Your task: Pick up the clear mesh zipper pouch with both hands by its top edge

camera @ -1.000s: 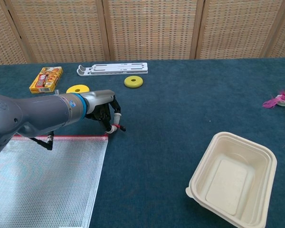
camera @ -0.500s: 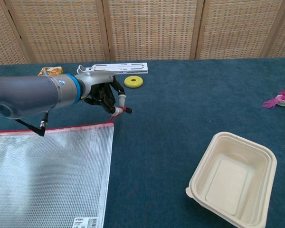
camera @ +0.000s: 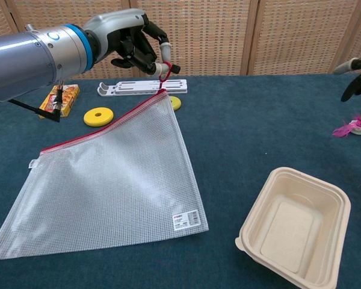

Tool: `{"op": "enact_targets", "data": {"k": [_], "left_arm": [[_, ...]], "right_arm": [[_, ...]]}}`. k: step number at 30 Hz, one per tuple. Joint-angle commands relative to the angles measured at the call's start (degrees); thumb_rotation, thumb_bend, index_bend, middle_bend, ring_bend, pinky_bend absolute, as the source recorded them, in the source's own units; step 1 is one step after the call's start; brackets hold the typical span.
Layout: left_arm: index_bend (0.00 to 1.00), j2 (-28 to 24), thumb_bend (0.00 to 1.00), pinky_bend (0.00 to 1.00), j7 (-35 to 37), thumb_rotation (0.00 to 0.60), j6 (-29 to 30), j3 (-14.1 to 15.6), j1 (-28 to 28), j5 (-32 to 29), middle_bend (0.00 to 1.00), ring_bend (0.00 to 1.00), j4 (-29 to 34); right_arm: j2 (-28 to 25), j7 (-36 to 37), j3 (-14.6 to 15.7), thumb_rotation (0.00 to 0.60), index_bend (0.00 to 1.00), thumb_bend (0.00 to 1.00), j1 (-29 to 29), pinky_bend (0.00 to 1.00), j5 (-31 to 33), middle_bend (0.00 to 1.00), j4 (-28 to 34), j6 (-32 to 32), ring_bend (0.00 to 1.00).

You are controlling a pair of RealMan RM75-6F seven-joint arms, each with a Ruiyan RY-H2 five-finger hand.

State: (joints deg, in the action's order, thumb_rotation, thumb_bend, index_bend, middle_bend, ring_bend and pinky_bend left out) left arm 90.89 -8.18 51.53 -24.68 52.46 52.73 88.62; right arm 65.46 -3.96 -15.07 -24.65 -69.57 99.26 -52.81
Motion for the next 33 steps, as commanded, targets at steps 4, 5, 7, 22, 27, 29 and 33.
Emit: {"op": "enact_targets", "data": {"k": [4,5,7,22,27,29,33], "left_arm": [[0.87,2.65,0.73,0.96,4.46,0.6,1.58,-1.01,0.98,3.47,0.96,0.89,-1.81],[0.87,2.86,0.73,0.96,4.53,0.6,1.47,-1.09,1.34,3.5,0.96,0.89,-1.96],[0.87,3.13,0.73,0.96,4.24,0.6,1.42,-1.2,1.99,3.36,0.96,0.89,-2.03],[0.87,5.06,0.73,0.96,3.17,0.6,2.56,-1.19,4.66,2.42,0.96,0.89,-3.42],[0.87,5.79,0.73,0.96,3.62,0.6,3.51,-1.0,4.94,3.27,0.96,0.89,-4.38],[0.87,6.2,0.73,0.96,3.59,0.6,4.14,-0.86,5.02,3.72,0.96,0.89,-4.8],[0.87,7.06,0.73,0.96,4.12,0.6,4.75,-0.88,5.15,3.78,0.96,0.89,-4.99]], "right_arm": [[1.38,14.7,-5.72,0.6,0.16,0.01,-10.69,0.71,12.03,0.62,-0.27,18.12,0.62],[1.87,16.92,-6.64,0.6,0.16,0.02,-11.87,0.75,13.77,0.65,-0.59,20.22,0.65],[2.8,19.84,-7.96,0.6,0.17,0.03,-14.09,0.79,16.52,0.69,-1.66,23.3,0.69],[6.18,28.15,-8.96,0.6,0.29,0.09,-27.74,0.95,36.69,0.8,-6.33,32.14,0.81],[6.99,29.43,-6.7,0.6,0.32,0.09,-31.75,0.95,42.64,0.81,-6.99,31.49,0.81],[7.58,29.31,-5.78,0.6,0.33,0.1,-33.19,0.95,44.33,0.81,-7.25,30.35,0.81],[9.35,27.68,-3.55,0.6,0.36,0.1,-36.12,0.95,47.03,0.81,-7.62,26.69,0.81]]}}
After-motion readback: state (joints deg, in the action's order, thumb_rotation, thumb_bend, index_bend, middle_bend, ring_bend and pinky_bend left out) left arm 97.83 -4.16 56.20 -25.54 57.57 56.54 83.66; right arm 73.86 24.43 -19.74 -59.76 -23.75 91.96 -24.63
